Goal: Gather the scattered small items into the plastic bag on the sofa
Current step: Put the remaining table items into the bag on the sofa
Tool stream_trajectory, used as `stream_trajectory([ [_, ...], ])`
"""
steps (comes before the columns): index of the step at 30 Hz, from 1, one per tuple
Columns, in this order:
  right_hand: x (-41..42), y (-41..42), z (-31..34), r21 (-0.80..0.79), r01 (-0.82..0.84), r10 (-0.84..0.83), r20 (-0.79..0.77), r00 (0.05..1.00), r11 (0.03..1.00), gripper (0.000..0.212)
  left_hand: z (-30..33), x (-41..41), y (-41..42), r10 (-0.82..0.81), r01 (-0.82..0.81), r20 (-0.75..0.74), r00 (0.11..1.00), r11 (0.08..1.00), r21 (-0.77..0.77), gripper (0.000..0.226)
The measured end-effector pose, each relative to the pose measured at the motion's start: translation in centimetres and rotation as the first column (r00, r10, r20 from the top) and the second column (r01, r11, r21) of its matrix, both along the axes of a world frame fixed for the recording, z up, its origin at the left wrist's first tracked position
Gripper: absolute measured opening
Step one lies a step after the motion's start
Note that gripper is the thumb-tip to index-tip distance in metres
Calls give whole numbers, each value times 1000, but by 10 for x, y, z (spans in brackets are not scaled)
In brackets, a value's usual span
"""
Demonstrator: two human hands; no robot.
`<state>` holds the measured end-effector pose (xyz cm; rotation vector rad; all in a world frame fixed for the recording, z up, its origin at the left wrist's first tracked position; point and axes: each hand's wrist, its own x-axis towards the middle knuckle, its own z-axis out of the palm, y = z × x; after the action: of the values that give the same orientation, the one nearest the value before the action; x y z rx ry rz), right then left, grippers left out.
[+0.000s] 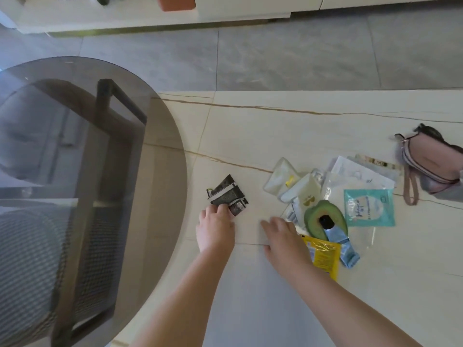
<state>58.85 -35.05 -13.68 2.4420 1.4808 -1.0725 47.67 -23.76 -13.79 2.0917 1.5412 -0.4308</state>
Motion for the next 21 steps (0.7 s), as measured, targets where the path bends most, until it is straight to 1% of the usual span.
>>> stream_trajectory([
  [3, -2, 1, -7, 16, 31, -32, 53, 998, 999, 61, -12, 0, 1, 21, -20, -15, 1000, 998, 51, 36],
  [7, -1, 2, -7, 23, 47, -48, 39, 998, 999, 64, -13, 0, -3, 27, -26, -11, 1000, 998, 58, 39],
  [11, 2, 4, -7, -22, 46, -45, 22, 999, 999, 67, 0, 7, 10, 43, -64, 130, 991, 985, 160, 36],
  [13, 0, 5, -6, -25, 62, -62, 17, 998, 998, 65, 3, 13, 28, 31, -57, 160, 987, 985, 161, 38],
  [15, -2, 3, -7, 7, 61, -61, 42, 997, 998, 64, 1, 20, 44, -4, -10, 134, 991, 995, 103, 41],
  [17, -2, 2, -7, 48, 57, -60, 47, 997, 997, 63, -3, 25, 50, 3, -7, 134, 991, 999, 33, 38],
  [19, 0, -3, -5, 106, 74, -75, 7, 997, 992, 59, -6, 27, 44, 32, -36, 130, 991, 999, 33, 32],
  [21, 7, -14, 2, 204, 168, -162, -45, 986, 964, 54, -5, 27, 31, 2, -6, 45, 999, 998, 68, 30],
])
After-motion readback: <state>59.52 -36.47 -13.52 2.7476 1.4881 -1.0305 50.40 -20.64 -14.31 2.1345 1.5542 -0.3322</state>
